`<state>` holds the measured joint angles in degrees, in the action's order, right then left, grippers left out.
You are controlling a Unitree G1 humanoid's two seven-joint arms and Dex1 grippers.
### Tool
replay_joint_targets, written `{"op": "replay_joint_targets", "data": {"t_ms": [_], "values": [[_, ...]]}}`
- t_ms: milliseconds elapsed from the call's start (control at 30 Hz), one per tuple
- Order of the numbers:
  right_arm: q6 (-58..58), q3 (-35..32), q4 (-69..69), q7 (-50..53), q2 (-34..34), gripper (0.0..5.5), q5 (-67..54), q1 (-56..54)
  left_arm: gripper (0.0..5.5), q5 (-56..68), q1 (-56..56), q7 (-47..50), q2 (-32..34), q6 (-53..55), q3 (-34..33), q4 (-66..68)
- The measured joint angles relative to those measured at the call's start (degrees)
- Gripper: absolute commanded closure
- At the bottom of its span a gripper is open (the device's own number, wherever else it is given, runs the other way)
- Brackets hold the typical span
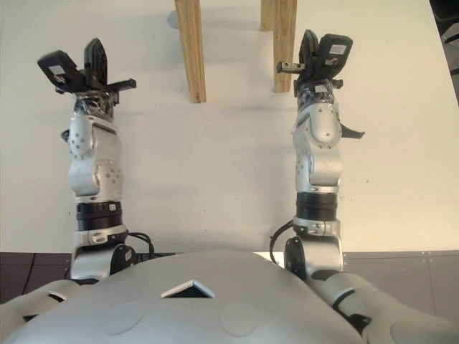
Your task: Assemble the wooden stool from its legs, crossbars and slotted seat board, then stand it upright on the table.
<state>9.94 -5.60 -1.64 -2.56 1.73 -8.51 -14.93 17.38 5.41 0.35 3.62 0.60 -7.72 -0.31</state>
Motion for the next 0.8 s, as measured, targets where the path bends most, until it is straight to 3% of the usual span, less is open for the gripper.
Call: {"op": "replay_joint_targets", "data": {"t_ms": [233,333,500,800], "values": [[4.2,1.2,-0.7,-4.2,1.9,5.5,-0.1,-5.7,5.48,-3.3,0.8,7.1,-4.8,-2.2,-2.2,7.3],[7.8,0.6,-0.8,-4.9,3.8,5.5,-0.5,-5.5,5.48,-0.9,1.8,10.3,-7.5,3.9,-3.2,7.3],[7.7,-0.8,-3.4,-4.8,3.8,5.5,-0.5,-8.8,5.48,-5.1,2.6,7.8,-7.4,-2.3,1.0,9.2],[4.5,0.0,-4.0,-6.8,3.7,5.5,-0.5,-9.0,5.48,-4.8,6.1,5.1,-6.1,-5.8,-1.0,11.8]]}}
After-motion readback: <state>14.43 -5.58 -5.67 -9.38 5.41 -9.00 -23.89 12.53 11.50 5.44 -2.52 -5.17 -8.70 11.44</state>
